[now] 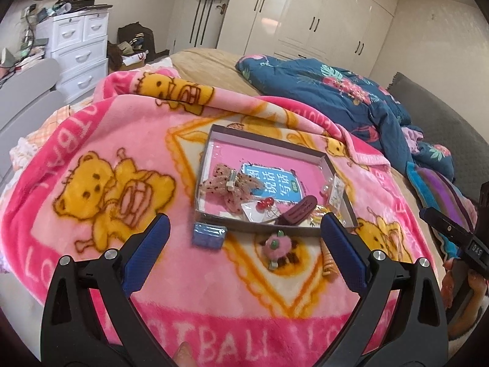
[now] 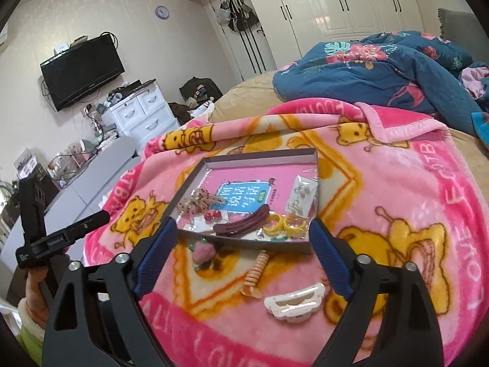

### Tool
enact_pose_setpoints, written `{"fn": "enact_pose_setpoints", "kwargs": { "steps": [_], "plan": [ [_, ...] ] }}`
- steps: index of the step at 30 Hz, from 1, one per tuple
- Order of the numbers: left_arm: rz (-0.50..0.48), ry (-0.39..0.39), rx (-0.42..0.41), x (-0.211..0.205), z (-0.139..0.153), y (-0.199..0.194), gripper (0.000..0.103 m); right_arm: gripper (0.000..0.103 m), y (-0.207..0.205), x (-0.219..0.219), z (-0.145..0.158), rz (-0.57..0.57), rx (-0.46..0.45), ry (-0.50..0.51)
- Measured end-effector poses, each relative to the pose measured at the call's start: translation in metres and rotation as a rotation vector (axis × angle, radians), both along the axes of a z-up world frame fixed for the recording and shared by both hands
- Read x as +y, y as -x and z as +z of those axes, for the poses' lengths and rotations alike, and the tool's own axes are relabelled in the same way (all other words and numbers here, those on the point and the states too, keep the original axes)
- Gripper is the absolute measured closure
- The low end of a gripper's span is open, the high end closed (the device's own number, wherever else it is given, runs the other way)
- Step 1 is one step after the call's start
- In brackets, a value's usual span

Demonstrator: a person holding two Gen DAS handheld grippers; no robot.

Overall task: Organize jewelry
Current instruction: 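Lift both open tools away from the tray toward the remaining jewelry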

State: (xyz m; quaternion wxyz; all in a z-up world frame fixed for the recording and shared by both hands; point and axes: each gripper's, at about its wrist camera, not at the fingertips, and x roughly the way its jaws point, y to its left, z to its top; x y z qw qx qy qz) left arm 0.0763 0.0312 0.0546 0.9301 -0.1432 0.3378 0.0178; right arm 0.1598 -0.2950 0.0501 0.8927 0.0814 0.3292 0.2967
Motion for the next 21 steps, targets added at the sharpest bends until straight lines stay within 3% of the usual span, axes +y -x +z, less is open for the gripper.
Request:
{"fn": "enact_pose_setpoints", "kwargs": {
  "steps": [21],
  "plan": [
    [-0.078, -0.054, 0.071, -0.04, -0.028, -0.006, 0.01, 0.01, 0.017, -0.014, -0.036, -0.028, 0.035, 0.092]
  ]
}}
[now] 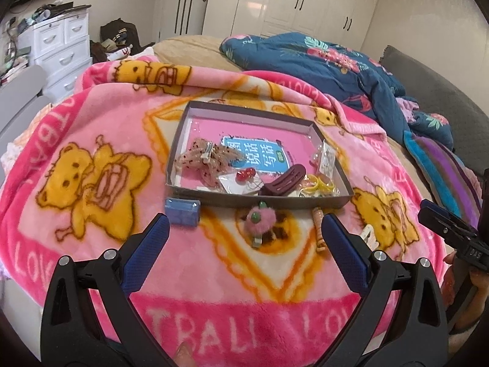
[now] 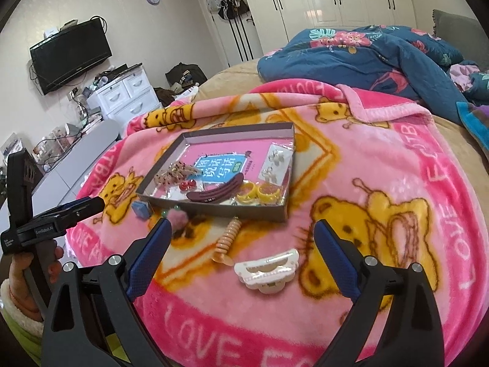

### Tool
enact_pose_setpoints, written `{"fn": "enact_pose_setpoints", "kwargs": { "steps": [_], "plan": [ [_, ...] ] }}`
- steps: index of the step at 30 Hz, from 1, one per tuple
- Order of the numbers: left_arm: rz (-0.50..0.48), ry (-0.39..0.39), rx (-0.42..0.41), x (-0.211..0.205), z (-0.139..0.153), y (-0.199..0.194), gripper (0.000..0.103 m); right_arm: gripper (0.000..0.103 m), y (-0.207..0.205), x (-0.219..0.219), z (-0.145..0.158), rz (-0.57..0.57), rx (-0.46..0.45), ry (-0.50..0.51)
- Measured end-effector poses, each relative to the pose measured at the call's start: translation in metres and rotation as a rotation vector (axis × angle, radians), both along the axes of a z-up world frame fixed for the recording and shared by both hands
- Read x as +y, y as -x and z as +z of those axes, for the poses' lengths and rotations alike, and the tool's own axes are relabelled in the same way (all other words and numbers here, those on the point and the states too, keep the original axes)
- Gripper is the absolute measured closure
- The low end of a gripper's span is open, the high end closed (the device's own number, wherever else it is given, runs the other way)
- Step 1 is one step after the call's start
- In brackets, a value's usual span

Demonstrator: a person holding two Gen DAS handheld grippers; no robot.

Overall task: Organize jewelry
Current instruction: 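Lift both open tools away from the tray toward the remaining jewelry, then grasp the pink pompom clip with left tool while right tool grasps the white claw clip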

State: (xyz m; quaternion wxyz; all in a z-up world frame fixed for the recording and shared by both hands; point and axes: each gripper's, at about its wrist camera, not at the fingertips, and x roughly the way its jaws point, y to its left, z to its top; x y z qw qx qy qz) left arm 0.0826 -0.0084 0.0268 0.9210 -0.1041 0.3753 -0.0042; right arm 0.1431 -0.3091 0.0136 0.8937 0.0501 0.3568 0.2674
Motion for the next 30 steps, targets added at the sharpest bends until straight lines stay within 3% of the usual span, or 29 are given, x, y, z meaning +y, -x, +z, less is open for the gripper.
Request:
{"fn": "enact_pose_setpoints", "kwargs": {
  "steps": [30],
  "plan": [
    [-0.04, -0.015, 0.162, -0.02, -0.067, -0.029, 0.01, 0.009, -0.014, 0.018, -0.087, 0.026, 0.116, 0.162]
  ]
}}
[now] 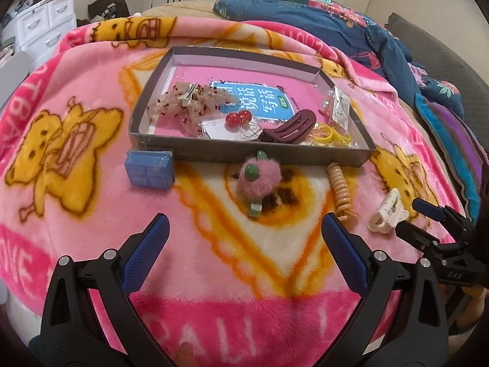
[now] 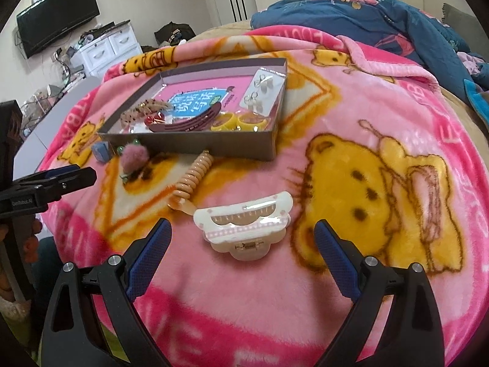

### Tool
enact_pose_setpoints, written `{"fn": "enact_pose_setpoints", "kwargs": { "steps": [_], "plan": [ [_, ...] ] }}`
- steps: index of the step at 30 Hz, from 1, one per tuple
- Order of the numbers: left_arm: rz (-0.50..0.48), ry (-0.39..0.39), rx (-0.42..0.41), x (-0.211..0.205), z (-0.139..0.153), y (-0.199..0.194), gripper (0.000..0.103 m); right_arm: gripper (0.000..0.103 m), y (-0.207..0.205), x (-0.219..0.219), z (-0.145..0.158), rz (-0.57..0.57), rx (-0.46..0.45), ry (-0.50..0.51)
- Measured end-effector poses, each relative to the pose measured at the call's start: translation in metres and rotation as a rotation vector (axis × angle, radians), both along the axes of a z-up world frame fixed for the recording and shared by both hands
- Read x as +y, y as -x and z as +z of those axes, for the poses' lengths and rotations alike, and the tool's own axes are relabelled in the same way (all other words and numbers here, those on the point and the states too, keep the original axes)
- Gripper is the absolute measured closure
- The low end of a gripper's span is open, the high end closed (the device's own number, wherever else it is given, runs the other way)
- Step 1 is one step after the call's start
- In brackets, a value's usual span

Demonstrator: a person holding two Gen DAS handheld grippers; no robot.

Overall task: Organize jewelry
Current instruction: 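Grasp the pink pompom clip with left tool while right tool grasps the white claw clip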

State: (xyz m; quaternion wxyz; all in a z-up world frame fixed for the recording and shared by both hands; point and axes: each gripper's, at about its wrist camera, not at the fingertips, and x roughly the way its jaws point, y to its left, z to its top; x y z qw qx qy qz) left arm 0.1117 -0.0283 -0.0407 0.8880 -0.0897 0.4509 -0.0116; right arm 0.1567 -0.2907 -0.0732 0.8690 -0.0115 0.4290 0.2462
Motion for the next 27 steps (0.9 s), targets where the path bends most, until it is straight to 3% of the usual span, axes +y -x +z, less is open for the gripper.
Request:
{"fn": "enact_pose_setpoints", "kwargs": {
  "steps": [12, 17, 23, 27],
  "plan": [
    [0.013, 0.008, 0.031, -0.001, -0.018, -0.028, 0.01, 0.011, -0.016, 0.006, -0.016, -0.001, 0.022, -0.004],
    [0.019, 0.033, 0.048, -0.002, -0.025, -0.041, 0.012, 0.023, -0.02, 0.009, -0.022, 0.005, 0.042, -0.013],
    [0.012, 0.024, 0.052, -0.007, -0.031, -0.054, 0.036, 0.026, -0.019, 0.002, -0.022, -0.001, 0.033, -0.033],
    [-0.015, 0.0, 0.042, -0.014, -0.035, -0.059, 0.08, 0.026, -0.017, -0.005, -0.018, -0.009, 0.036, -0.046]
  ]
}}
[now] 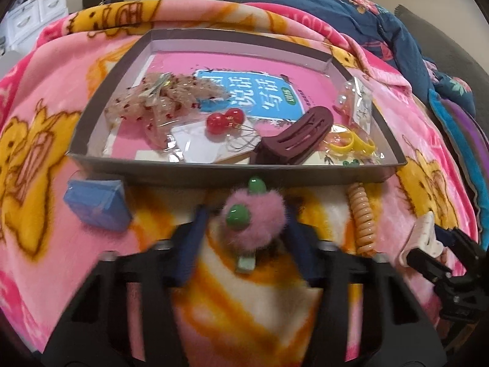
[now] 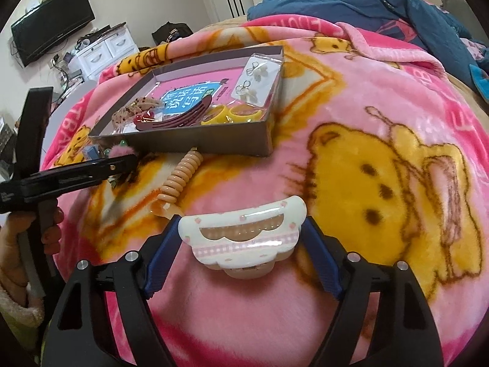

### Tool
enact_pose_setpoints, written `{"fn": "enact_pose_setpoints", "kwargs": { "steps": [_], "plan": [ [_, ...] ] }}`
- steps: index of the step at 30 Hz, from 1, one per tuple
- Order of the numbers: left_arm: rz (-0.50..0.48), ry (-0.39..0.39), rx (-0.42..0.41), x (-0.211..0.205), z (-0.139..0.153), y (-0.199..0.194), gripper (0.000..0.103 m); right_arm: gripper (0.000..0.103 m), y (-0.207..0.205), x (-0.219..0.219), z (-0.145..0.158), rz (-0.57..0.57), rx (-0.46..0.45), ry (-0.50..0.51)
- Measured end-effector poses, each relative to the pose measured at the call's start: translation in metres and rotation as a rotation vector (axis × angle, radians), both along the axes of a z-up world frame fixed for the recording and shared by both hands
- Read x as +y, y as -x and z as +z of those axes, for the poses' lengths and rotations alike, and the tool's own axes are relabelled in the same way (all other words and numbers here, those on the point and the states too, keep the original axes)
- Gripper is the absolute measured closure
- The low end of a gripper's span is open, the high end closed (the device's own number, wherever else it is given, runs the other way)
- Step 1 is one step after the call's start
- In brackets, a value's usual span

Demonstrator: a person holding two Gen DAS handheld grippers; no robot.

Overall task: Organize jewelry
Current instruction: 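Grasp the pink pompom clip with left tool while right tool grasps the white claw clip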

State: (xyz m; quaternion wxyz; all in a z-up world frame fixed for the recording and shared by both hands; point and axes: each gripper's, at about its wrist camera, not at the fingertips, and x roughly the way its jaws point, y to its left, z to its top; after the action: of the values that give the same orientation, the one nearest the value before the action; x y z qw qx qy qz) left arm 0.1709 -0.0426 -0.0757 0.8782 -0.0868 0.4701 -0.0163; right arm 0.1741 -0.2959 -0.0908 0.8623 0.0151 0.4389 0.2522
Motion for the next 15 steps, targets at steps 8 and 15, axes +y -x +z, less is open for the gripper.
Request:
{"fn": "enact_pose_setpoints", "kwargs": {
  "steps": [8, 15],
  "plan": [
    [-0.008, 0.032, -0.042, 0.008, 0.014, 0.022, 0.081, 0.026, 0.004, -0.007, 0.018, -0.01, -0.026, -0.031],
    [0.021, 0.034, -0.086, 0.023, 0.035, 0.041, 0.081, 0.026, 0.009, 0.007, 0.031, 0.031, -0.049, -0.042]
  ]
}}
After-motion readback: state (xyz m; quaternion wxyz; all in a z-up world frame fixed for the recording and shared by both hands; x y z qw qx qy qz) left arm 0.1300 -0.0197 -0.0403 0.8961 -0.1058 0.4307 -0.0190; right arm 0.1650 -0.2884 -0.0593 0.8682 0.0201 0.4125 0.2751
